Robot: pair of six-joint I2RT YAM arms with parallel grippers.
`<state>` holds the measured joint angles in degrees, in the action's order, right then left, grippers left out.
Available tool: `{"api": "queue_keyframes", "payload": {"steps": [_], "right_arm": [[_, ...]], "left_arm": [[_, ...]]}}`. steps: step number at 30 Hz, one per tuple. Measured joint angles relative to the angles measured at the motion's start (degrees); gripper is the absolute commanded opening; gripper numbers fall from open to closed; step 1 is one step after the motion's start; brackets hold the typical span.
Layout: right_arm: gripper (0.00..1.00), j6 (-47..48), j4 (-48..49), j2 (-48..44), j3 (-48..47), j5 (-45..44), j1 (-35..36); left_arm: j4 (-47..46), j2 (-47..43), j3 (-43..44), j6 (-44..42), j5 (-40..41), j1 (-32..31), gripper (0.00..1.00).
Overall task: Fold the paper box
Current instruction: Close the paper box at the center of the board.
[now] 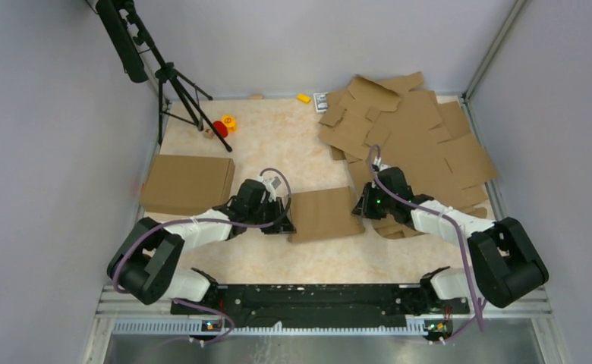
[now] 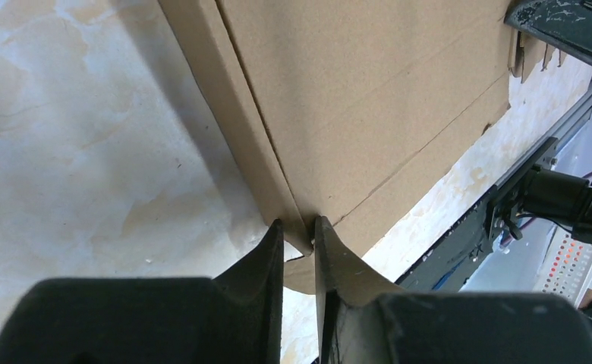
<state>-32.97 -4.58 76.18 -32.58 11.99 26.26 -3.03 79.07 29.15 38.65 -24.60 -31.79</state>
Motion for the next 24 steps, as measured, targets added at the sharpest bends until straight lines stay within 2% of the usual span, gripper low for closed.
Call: {"api": "queue_keyframes", "payload": {"steps": [2, 6, 10, 15, 24], "right_arm": [[0.04, 0.22, 0.44, 0.26, -0.17, -0.83, 0.50], [0.13, 1.09, -0.28, 0.79, -1.46, -3.76, 2.10], [0.24, 1.77, -1.60, 0.83, -2.34, -4.96, 3.23], [0.39, 2.60, -3.21, 0.83, -2.49, -1.77, 2.14], [0.47, 2.99, -3.67, 1.46, -6.27, 4.55, -0.94]], "left_arm": [[0.07, 0.20, 0.11, -0.35, -0.17, 0.04, 0.16], [2.29, 0.33, 1.36, -1.60, 0.28, 0.02, 0.37], [5.68, -0.26, 2.54, -3.28, 2.82, 0.20, 0.50], [9.20, -3.48, 3.26, -4.46, 3.23, 3.26, 0.55], [10.03, -4.81, 5.79, -5.38, 1.92, 7.61, 0.57]]}}
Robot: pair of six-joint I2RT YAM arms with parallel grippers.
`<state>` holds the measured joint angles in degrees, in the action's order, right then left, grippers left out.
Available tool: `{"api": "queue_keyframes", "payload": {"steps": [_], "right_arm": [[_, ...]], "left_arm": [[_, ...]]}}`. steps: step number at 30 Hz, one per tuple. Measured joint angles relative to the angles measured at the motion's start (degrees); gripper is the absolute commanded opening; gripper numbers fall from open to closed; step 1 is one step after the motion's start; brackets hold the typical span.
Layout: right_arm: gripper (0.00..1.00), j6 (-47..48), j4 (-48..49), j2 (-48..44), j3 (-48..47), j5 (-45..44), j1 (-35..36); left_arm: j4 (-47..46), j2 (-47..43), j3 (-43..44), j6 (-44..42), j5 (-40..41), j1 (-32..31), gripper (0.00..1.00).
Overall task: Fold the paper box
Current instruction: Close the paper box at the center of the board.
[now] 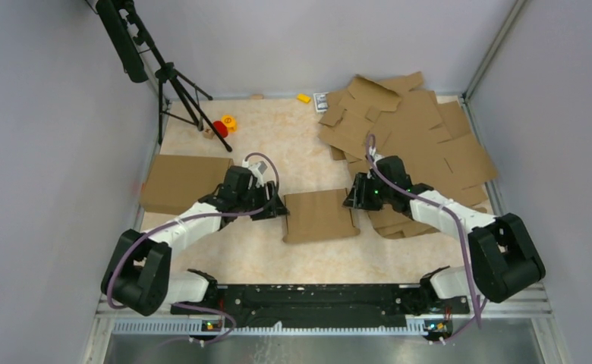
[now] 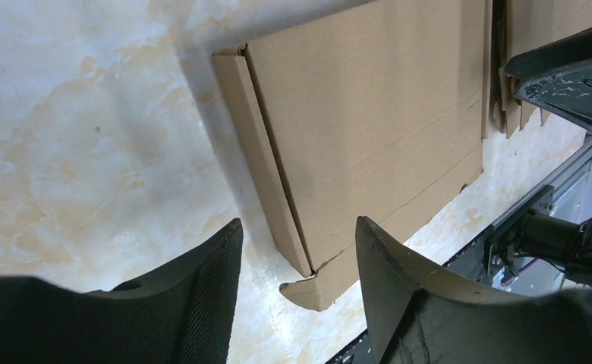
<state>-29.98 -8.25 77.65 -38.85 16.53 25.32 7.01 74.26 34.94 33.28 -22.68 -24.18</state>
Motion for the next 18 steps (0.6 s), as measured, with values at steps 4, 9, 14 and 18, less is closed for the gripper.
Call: {"api": "queue_keyframes", "payload": {"steps": [4, 9, 14, 18], "right_arm": [[0.53, -0.07, 0.70, 1.36, -1.95, 0.85, -0.09], [0.52, 0.39, 0.74, 4.50, -4.85, -1.29, -0.13], [0.43, 1.42, 1.46, 7.37, -6.34, -4.07, -0.28], [0.33, 1.73, 2.03, 10.32, -6.99, -4.42, -0.35]], "left_arm": [[-0.13, 1.51, 1.55, -0.02, -0.50, 0.72, 0.54], [-1.68, 5.51, 3.19, 0.52, -0.26, 0.92, 0.49], [-3.10, 7.06, 3.21, 1.33, 0.44, 0.92, 0.42], [-5.03, 9.66, 4.28, 1.77, -0.15, 0.92, 0.27]]}}
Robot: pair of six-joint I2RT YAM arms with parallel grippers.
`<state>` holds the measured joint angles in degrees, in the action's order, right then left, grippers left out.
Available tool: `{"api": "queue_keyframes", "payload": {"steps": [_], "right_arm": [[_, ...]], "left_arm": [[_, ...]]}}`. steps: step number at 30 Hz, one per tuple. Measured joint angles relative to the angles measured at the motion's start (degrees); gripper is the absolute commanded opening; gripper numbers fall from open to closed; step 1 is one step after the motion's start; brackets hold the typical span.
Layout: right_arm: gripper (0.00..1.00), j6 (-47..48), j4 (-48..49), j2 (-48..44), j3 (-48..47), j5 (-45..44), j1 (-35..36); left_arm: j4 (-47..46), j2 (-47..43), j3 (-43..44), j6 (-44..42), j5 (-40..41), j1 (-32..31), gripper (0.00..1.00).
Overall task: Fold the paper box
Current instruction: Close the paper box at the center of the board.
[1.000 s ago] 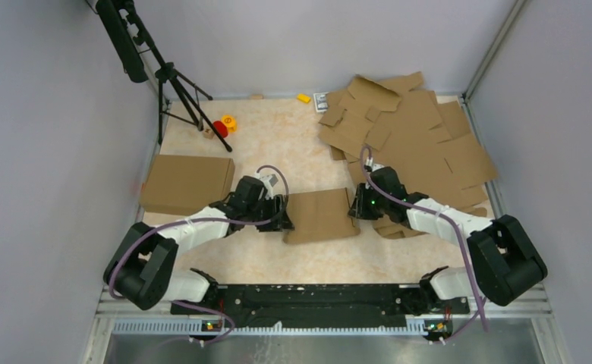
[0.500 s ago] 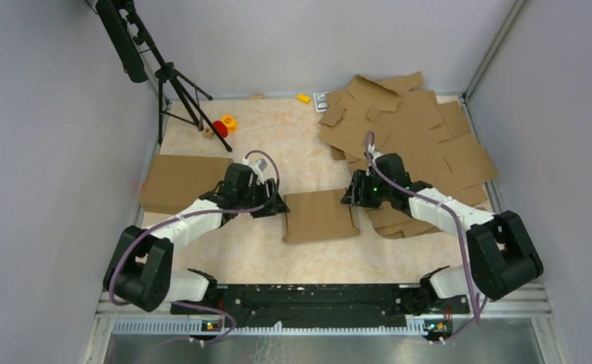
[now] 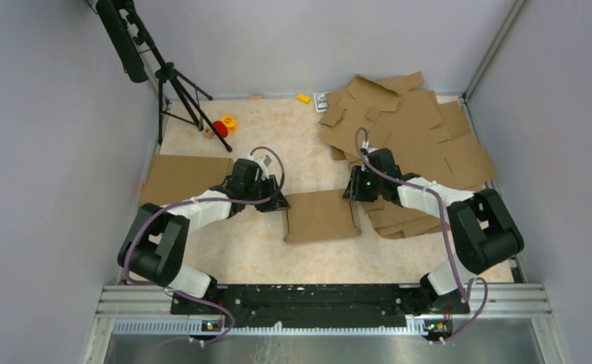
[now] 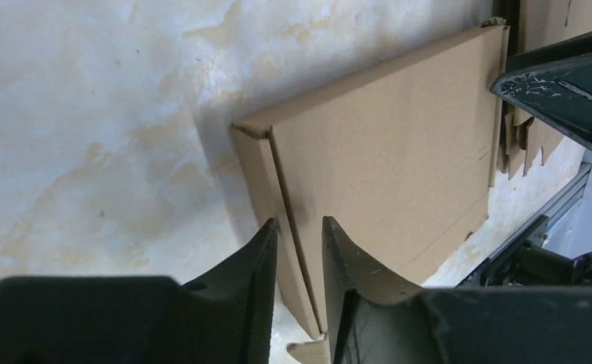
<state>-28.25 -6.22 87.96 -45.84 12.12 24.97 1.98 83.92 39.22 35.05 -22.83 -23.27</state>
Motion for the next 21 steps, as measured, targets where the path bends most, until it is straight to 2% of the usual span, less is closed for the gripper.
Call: {"api": "queue_keyframes", "payload": {"steps": [3, 4, 6, 10, 13, 16, 19, 21], "right_arm": [[0.14, -0.07, 1.29, 2.23, 0.00, 0.74, -0.04], [0.10, -0.11, 1.99, 2.47, 0.00, 1.14, -0.04], [0.09, -0.39, 2.97, 2.78, 0.00, 1.18, -0.48], [0.10, -0.44, 4.68, 3.17, 0.00, 0.42, -0.85], [0.18, -0.42, 4.98, 3.23, -0.13, -0.28, -0.83], [0.25, -0.17, 4.46, 3.76, -1.25, -0.83, -0.81], [0.42, 0.24, 3.23, 4.09, -2.23, -0.76, -0.48], [0.48, 0.61, 2.89, 4.02, -2.29, -0.17, 0.04]], "left_arm": [[-2.27, 3.02, 0.44, 0.04, -0.79, 0.00, 0.16], [-2.47, 3.80, 0.44, 0.17, -0.92, 0.04, 0.11], [-3.37, 4.63, 0.44, 0.70, -1.92, 0.39, 0.05], [-4.26, 5.33, 0.85, 0.98, -2.47, 0.48, 0.05], [-3.72, 6.10, 1.97, 0.76, -2.38, 0.52, 0.13], [-1.60, 7.26, 4.37, -0.52, -1.53, 0.52, 0.28], [0.57, 7.98, 6.80, -2.12, -0.09, 0.46, 0.42], [1.46, 7.72, 7.52, -2.93, 0.35, 0.28, 0.48]]}}
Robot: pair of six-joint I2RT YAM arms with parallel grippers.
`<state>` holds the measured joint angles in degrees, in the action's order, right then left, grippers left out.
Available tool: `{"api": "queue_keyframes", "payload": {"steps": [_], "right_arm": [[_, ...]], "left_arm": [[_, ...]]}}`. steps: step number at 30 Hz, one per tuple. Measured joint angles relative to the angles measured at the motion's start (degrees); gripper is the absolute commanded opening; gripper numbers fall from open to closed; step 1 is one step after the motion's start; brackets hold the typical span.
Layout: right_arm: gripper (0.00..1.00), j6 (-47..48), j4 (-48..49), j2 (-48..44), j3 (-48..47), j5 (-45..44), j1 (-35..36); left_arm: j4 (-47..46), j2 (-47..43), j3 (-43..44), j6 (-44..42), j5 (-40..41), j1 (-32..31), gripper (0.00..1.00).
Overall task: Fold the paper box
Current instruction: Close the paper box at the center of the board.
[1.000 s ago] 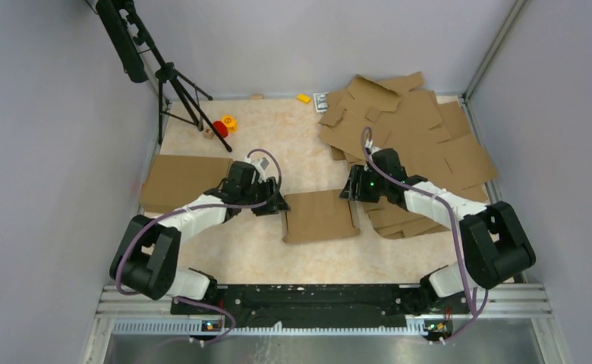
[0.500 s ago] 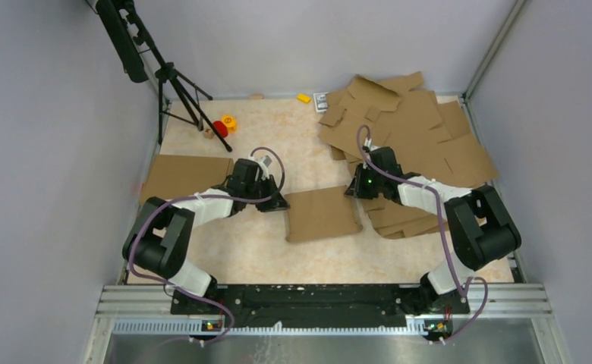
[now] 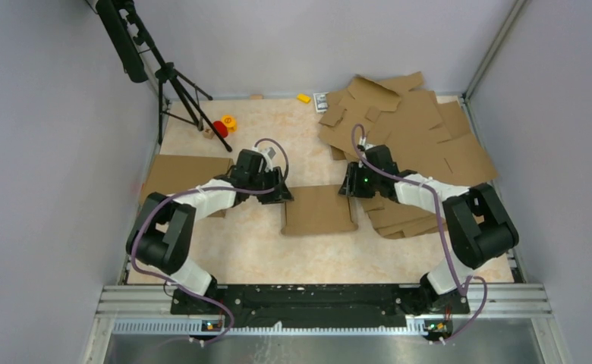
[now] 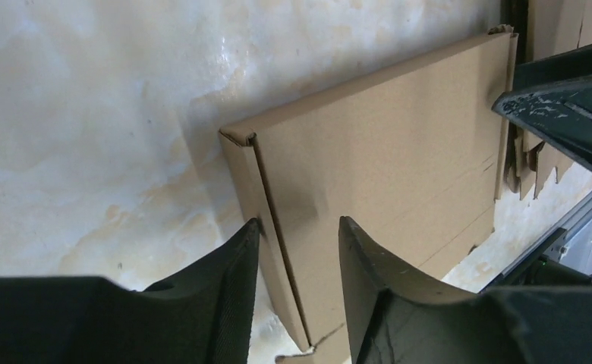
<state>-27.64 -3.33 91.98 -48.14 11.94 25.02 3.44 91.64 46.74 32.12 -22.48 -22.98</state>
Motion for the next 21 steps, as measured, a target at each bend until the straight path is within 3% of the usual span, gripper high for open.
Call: {"api": "queue_keyframes", "payload": {"steps": [6, 12, 21], "right_arm": [[0.54, 1.33, -2.62, -4.98, 1.77, 1.77, 1.01], [0.47, 1.46, -3.34, -13.18, 8.57, 4.79, 1.03], [0.32, 0.00, -2.60, -13.92, 14.88, 7.58, 1.14]], "left_arm": [[5.95, -7.63, -0.66, -2.21, 1.16, -0.74, 0.57], [7.69, -17.03, -6.45, -1.92, -0.24, -1.86, 0.48], [-0.31, -11.78, -14.60, 2.58, -4.98, -3.37, 0.28]]}}
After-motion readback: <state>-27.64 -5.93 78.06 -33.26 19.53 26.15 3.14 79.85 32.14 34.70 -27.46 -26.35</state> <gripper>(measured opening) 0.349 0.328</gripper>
